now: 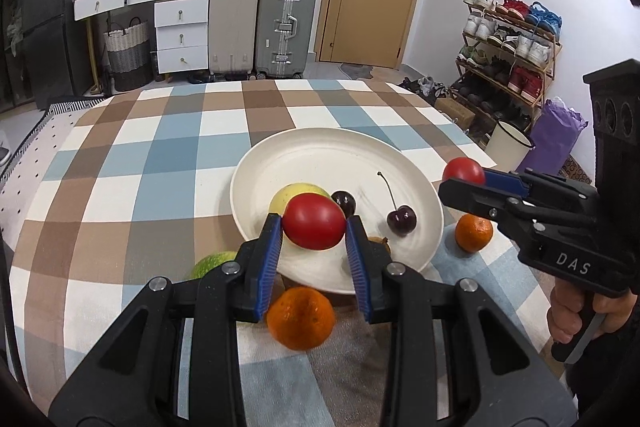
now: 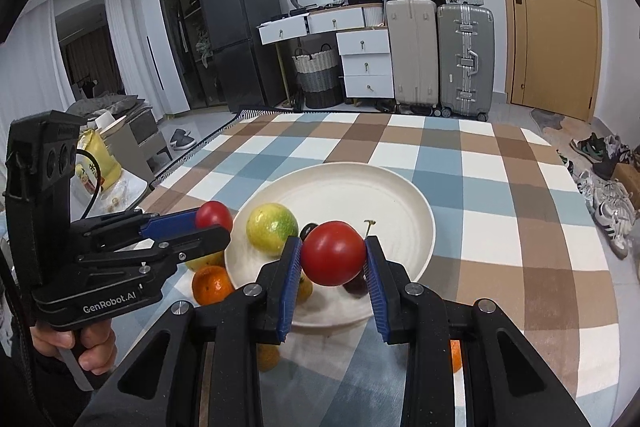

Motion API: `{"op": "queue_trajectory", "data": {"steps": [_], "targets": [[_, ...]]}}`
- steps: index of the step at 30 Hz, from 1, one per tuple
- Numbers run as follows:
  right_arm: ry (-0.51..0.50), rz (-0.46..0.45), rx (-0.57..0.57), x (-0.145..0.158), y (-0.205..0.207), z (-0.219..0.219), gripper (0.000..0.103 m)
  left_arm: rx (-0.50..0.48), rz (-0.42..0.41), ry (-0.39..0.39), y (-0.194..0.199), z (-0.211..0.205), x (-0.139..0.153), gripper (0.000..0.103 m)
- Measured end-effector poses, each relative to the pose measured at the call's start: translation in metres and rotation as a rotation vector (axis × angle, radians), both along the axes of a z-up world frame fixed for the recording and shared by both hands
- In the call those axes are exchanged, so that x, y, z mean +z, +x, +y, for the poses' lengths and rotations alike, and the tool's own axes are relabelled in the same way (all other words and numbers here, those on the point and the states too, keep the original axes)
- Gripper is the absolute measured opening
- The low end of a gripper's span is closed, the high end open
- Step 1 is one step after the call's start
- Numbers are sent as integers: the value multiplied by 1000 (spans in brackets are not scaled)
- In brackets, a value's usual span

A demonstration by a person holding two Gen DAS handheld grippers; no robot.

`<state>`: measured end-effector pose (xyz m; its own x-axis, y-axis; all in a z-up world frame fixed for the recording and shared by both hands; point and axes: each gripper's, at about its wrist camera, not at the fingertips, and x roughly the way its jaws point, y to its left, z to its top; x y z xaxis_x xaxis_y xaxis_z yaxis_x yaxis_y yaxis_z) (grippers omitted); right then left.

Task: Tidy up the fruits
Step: 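Carry both red tomatoes with both grippers over the white plate, then open both grippers to drop the tomatoes onto the plate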

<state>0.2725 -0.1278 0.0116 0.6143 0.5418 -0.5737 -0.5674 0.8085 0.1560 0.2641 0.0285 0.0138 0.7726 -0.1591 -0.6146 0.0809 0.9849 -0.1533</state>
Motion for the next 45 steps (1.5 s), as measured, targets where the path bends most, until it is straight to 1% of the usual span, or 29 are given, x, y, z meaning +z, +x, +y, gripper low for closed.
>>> {"op": "queue_trajectory", "data": {"steps": [8,23,35,39,43,45], "targets": [[33,21,-22,-13,21,-1,32,-12,12,2,9,-3,-9,30],[46,66,16,-32,32,10,32,-22,46,25,17,-10,-21,30],[44,98,13,-38,39,13,32,-25,72,50,31,-17,-28,30],[35,97,9,-40,40,14,32,-24,95,70,39,-19,-34,30],[39,99,7,-40,41,14,32,-12,102,59,45,-18,-35,30],[34,95,7,-40,41,15,32,-5,100,69,47,-18,-36,30]]}}
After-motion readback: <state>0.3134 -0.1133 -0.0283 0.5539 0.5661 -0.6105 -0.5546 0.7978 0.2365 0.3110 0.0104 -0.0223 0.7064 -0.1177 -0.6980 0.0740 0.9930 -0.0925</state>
